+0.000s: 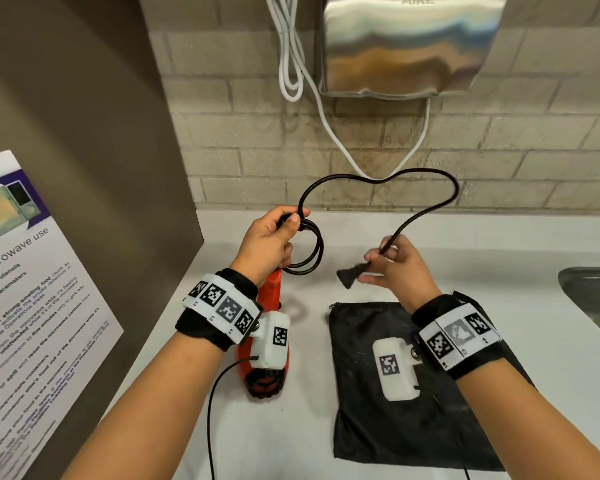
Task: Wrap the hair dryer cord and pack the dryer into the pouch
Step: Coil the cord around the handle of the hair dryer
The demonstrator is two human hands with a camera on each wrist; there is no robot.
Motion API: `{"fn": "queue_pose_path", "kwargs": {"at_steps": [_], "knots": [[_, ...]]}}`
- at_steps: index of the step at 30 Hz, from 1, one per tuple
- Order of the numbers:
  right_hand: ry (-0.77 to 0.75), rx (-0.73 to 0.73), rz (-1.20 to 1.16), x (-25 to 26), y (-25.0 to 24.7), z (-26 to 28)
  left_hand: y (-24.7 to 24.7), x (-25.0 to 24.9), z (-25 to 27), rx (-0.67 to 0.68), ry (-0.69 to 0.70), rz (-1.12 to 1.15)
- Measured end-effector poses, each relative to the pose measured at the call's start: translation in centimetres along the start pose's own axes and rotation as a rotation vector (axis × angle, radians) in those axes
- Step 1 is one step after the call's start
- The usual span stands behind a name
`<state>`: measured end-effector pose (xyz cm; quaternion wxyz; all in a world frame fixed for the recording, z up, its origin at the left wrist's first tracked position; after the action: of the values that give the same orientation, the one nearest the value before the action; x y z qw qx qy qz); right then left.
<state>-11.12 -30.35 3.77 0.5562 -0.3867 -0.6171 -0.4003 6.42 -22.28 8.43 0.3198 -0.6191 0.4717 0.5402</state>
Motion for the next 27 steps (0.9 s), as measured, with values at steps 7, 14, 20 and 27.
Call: {"fn": "queue_pose_path", "kwargs": {"at_steps": [7,14,20,27], "knots": [[-0.318,0.027,-0.081,5.4,3.5,2.0,0.4,0.3,-0.3,-0.006,-0.006,0.000],[-0.568,-0.002,0.369,5.7,6.3,3.0,1.1,0.2,-0.1,0.034,-0.002,-0.020],[-0.597,-0.102,0.478,5.9,7.1,1.9,2.9,0.5,0.6,0.168,-0.013,-0.030],[-0.537,0.124,0.683,3.5,8.0,1.1,2.4,0.3,0.7,0.149,-0.004,-0.002]]}}
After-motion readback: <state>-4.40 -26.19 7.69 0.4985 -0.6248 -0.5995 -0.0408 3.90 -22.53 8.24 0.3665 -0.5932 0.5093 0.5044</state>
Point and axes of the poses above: each hand's wrist, its own z-axis away from the middle knuckle, its own y-axis out of the palm, x = y × z, the point moved 9 cm from there along -z, towards the middle knuckle, and after that the axes turned 5 degrees about z, right-handed, at the moved point
